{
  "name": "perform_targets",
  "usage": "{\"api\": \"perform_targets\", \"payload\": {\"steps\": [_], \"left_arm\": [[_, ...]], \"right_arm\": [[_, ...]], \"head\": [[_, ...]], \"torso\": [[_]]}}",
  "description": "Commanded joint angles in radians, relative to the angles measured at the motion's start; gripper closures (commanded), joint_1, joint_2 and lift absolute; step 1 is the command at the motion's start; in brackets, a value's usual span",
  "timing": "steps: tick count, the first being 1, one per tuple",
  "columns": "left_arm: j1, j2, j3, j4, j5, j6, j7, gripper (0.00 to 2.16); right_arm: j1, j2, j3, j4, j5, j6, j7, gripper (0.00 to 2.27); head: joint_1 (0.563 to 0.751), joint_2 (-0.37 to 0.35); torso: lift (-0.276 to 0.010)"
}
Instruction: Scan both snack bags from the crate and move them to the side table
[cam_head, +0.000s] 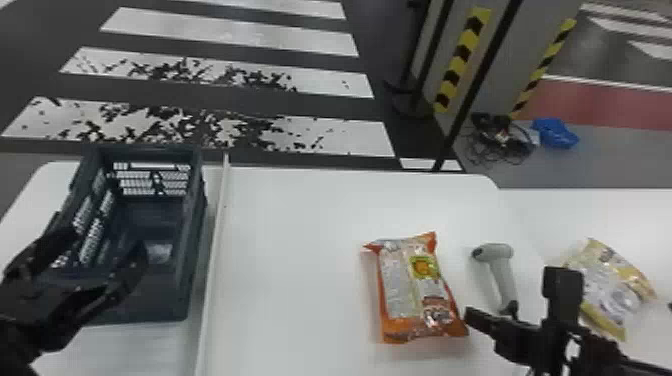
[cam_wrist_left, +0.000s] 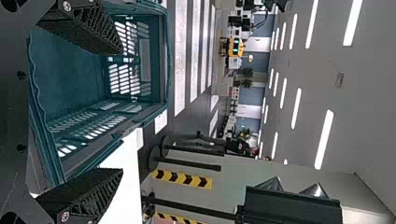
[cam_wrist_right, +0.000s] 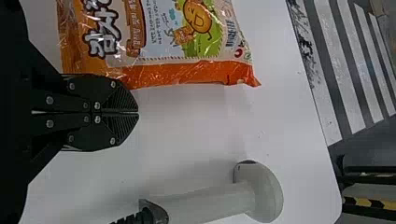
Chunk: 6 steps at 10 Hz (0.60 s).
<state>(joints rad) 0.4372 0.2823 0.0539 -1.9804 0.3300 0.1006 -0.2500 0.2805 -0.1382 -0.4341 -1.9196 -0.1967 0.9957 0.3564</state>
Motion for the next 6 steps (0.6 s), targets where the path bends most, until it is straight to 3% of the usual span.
{"api": "perform_targets", "payload": {"steps": [1,6], "left_arm": [[0.000,0.000,0.000,0.002,0.000,0.000,0.000,0.10],[0.000,0.000,0.000,0.002,0.000,0.000,0.000,0.10]], "right_arm": [[0.000,0.000,0.000,-0.001,0.005,0.001,-0.002,2.11],[0.019,0.000,-0.021,-0.095,0.031,-0.021,-0.014,2.10]], "head": [[0.695,-0.204],[0.695,-0.223]], "torso": [[-0.099],[-0.099]]}}
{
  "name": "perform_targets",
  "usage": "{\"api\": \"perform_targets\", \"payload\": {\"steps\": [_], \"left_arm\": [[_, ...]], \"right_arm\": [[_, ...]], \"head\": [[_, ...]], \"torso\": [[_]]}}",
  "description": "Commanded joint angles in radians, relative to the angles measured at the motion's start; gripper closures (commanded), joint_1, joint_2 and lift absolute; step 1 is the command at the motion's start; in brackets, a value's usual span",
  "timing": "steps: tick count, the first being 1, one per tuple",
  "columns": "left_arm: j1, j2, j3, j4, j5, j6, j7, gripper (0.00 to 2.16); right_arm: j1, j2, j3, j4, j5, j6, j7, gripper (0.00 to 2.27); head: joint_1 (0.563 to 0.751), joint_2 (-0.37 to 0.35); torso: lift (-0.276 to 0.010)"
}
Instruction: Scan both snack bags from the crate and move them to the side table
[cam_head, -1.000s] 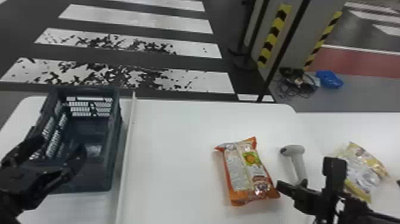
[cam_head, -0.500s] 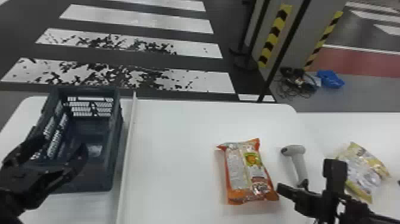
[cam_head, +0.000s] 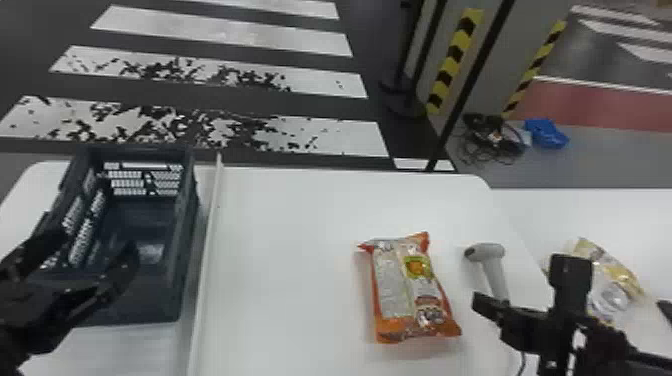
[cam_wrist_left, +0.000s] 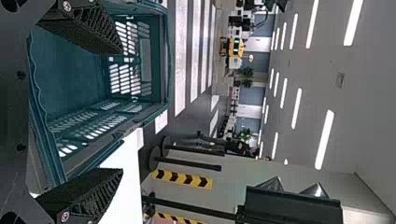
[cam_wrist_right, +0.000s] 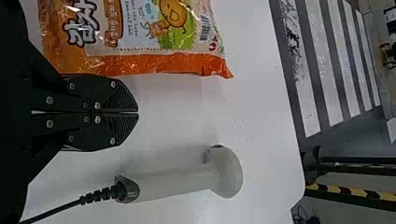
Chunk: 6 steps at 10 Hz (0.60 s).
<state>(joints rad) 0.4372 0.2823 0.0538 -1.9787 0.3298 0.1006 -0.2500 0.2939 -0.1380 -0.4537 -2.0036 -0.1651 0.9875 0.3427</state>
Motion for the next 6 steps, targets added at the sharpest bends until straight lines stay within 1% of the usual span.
{"api": "perform_targets", "payload": {"steps": [1,3,4,6], "left_arm": [[0.000,0.000,0.001,0.000,-0.001,0.000,0.000,0.10],[0.000,0.000,0.001,0.000,0.000,0.000,0.000,0.10],[0.000,0.000,0.001,0.001,0.000,0.000,0.000,0.10],[0.002,0.000,0.000,0.000,0.000,0.000,0.000,0.10]], "right_arm": [[0.011,0.000,-0.003,-0.023,-0.010,-0.025,0.002,2.09],[0.019,0.000,-0.008,-0.034,-0.050,-0.074,0.015,2.05],[0.019,0.000,-0.006,-0.032,-0.065,-0.132,0.064,2.05],[-0.030,-0.002,0.032,-0.001,-0.071,-0.148,0.072,2.05]], "head": [[0.695,-0.225],[0.695,-0.220],[0.695,-0.212],[0.695,-0.189]], "torso": [[-0.099],[-0.099],[-0.099],[-0.099]]}}
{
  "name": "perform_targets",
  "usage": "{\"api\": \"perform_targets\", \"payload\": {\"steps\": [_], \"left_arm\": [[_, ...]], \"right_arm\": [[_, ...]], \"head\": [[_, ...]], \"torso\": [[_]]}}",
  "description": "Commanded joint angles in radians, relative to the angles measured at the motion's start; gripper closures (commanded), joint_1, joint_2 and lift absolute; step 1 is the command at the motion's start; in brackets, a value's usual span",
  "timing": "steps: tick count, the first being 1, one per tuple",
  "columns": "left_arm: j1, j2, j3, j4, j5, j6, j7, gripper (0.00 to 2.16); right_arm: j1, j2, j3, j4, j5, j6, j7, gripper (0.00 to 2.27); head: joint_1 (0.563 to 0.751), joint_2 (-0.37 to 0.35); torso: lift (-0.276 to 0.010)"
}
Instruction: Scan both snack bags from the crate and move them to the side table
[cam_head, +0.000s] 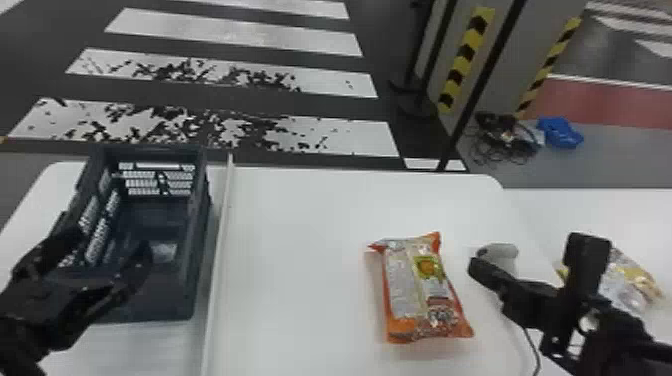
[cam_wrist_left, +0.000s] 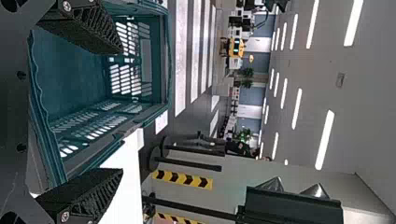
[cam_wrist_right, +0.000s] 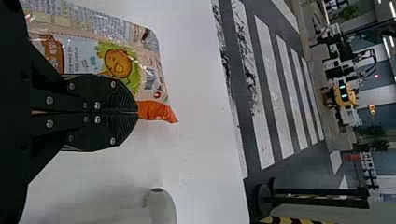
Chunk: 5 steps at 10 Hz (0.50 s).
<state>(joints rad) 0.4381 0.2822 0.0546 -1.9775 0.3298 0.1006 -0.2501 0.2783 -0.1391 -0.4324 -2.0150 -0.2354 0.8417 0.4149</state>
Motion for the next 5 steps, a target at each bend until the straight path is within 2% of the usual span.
{"api": "perform_targets", "payload": {"steps": [1,5], "left_arm": [[0.001,0.000,-0.001,-0.001,0.000,0.000,0.000,0.10],[0.002,0.002,0.002,0.000,-0.001,0.000,0.000,0.10]], "right_arm": [[-0.036,-0.001,0.041,0.033,0.001,-0.020,-0.001,2.05],[-0.087,0.001,0.156,0.073,0.019,-0.032,-0.001,2.06]], "head": [[0.695,-0.175],[0.695,-0.105]], "torso": [[-0.099],[-0.099]]}}
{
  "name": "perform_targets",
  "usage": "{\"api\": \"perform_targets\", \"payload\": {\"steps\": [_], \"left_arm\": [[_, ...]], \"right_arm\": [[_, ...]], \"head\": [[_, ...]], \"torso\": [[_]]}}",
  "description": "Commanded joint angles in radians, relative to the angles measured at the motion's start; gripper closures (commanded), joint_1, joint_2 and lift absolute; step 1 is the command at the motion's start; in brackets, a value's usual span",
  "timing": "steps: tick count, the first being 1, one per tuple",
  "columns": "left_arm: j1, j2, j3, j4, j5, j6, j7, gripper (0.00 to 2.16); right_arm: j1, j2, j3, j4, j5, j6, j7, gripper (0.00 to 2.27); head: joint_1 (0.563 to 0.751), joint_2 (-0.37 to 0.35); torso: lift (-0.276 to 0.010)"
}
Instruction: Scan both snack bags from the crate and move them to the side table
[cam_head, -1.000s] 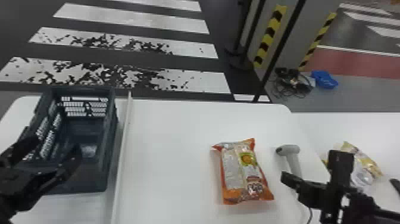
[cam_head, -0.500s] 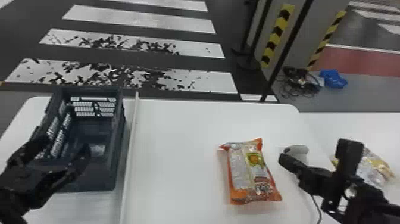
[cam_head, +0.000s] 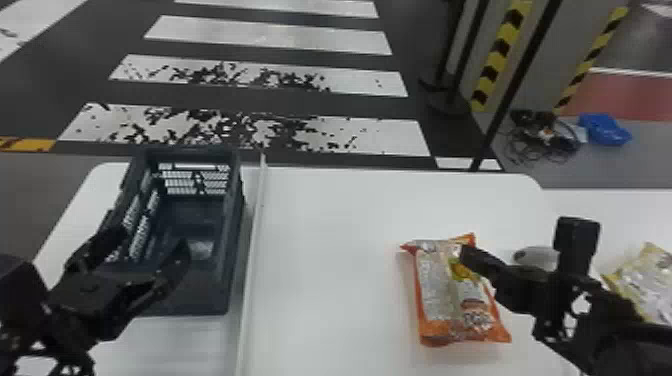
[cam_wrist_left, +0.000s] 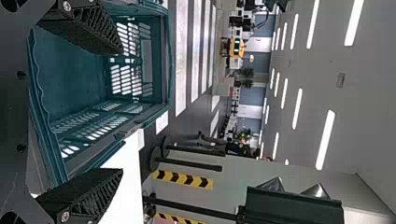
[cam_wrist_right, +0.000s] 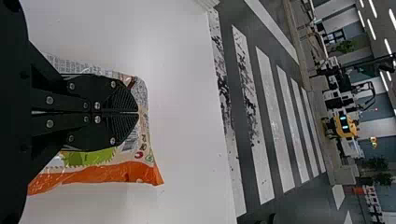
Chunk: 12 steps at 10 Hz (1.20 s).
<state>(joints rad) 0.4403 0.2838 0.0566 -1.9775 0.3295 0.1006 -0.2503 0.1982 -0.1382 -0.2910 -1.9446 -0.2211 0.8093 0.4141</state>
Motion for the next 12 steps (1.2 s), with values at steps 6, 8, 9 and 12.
{"api": "perform_targets", "payload": {"steps": [6,8,9,12], "left_arm": [[0.005,0.005,0.008,0.002,-0.001,0.000,0.000,0.10],[0.006,0.005,0.011,0.003,-0.001,0.000,0.000,0.10],[0.006,0.005,0.012,0.003,-0.001,0.003,0.000,0.10],[0.006,0.005,0.012,0.005,-0.004,0.006,0.000,0.10]], "right_arm": [[-0.137,-0.008,0.052,0.170,0.065,-0.077,0.000,2.06],[-0.160,-0.011,0.059,0.234,0.089,-0.104,0.000,2.06],[-0.161,-0.014,0.059,0.256,0.098,-0.114,-0.001,2.06],[-0.161,-0.023,0.049,0.293,0.108,-0.147,-0.005,2.06]], "head": [[0.695,-0.064],[0.695,-0.069],[0.695,-0.072],[0.695,-0.085]], "torso": [[-0.099],[-0.099],[-0.099],[-0.099]]}}
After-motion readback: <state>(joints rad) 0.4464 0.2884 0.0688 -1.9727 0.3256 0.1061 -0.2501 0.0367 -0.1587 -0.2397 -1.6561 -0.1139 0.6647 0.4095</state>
